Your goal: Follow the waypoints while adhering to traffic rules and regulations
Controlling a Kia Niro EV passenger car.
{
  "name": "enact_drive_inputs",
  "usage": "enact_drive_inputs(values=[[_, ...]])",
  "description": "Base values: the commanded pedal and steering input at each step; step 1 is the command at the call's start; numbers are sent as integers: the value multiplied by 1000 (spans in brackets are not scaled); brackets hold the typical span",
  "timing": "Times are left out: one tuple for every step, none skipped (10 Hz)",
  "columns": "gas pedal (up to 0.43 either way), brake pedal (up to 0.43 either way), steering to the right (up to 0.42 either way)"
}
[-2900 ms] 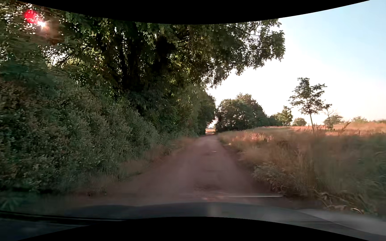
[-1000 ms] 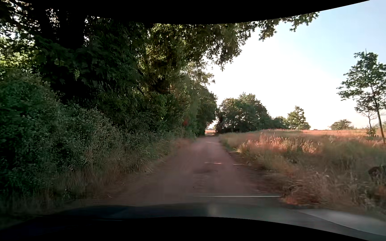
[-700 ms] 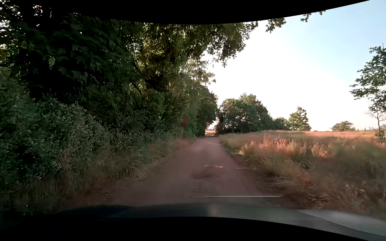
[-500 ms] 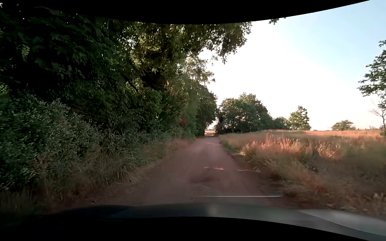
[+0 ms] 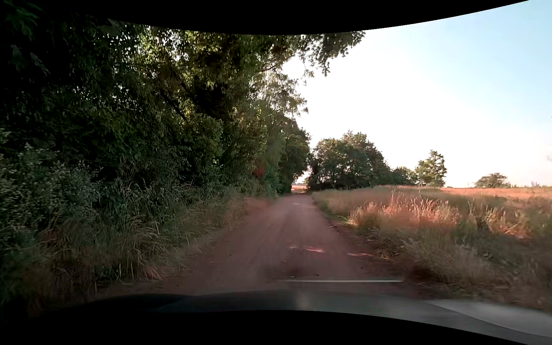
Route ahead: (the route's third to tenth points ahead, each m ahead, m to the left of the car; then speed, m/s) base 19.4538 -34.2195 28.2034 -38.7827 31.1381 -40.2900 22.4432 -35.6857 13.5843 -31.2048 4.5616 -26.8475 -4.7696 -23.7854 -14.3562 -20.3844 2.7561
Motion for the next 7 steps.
enact_drive_inputs(values=[[20,0,6],[20,0,6],[20,0,6],[20,0,6],[20,0,6],[20,0,6],[20,0,6]])
